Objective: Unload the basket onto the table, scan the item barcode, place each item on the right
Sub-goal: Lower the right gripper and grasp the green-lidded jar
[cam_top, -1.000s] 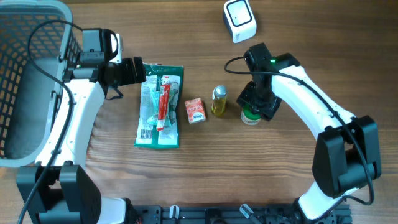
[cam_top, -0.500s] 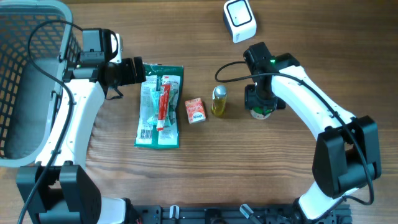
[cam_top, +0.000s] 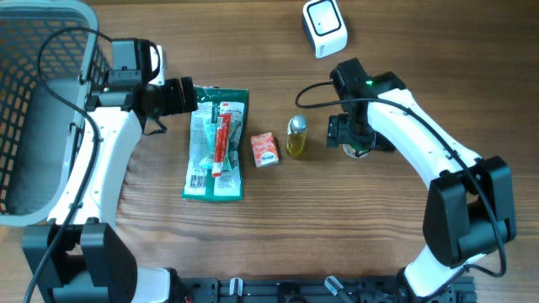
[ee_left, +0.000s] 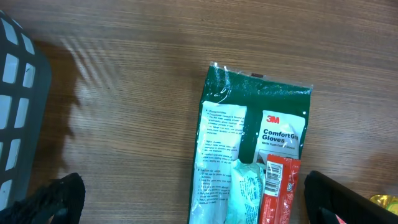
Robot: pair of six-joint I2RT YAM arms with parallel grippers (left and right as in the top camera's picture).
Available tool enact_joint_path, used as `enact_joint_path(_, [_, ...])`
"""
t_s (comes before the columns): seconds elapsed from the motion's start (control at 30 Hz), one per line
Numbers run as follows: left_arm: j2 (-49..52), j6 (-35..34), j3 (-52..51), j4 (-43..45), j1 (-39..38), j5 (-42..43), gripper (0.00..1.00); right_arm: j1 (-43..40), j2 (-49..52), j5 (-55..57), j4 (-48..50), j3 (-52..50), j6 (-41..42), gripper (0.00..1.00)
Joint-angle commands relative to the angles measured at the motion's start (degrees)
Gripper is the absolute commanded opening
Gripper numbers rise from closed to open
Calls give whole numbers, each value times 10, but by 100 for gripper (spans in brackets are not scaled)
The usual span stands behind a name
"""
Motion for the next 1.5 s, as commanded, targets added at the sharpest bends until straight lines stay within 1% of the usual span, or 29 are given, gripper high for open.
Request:
enact_joint_path(0.0, [-2,11,4,2,2,5,100,-2,9,-12,0,-4,83,95])
enact_joint_path(0.17, [-2,11,4,1,2,5,100,-24,9,-7,15,-4,108,96])
enact_joint_path(0.33, [-2,11,4,1,2,5,100,-41,9,-29,28,-4,107,96])
enact_joint_path(0.43, [-2,11,4,2,2,5,100,-41,9,-52,32,-4,103,89])
enact_joint_path(0.5, [-2,11,4,1,2,5,100,-41,9,-74,31,-4,72,82])
enact_joint_path(0.57, [-2,11,4,2,2,5,100,-41,9,-78,29,-4,71,77])
enact_joint_path(0.63, [-2,11,4,1,2,5,100,-41,9,-78,27,-4,62,68])
enact_joint_path(0.73, [-2,11,4,2,2,5,100,-41,9,-77,28,-4,57,67])
enact_joint_path(0.8, [-2,11,4,1,2,5,100,-41,9,-78,40,-4,14,63])
enact_joint_path(0.83, [-2,11,4,1,2,5,100,-41,9,-78,43,-4,-9,58])
enact_joint_path(0.87, [-2,11,4,2,2,5,100,-41,9,-78,46,-4,-40,56])
enact_joint_path(0.93, [-2,11,4,2,2,5,100,-41,9,-78,47,-4,-108,56])
enact_joint_path(1.03, [-2,11,4,1,2,5,100,-41,9,-89,32,-4,-195,58])
enact_joint_path(1.1, [-2,11,4,2,2,5,100,-41,9,-108,26,-4,-226,62])
enact_joint_path(1.2, [-2,11,4,1,2,5,100,-41,9,-161,11,-4,-285,62])
enact_joint_path(1.23, [-2,11,4,2,2,5,100,-41,9,-165,4,-4,-299,61])
enact_joint_path(1.27, [-2,11,4,1,2,5,100,-41,9,-165,-4,-4,-306,62])
enact_joint_path(1.37, [-2,11,4,1,2,5,100,-41,9,-164,-16,-4,-326,73])
enact_joint_path(1.4, [-2,11,4,1,2,5,100,-41,9,-163,-14,-4,-325,82])
enact_joint_path(1.47, [-2,11,4,2,2,5,100,-41,9,-163,-6,-4,-280,95])
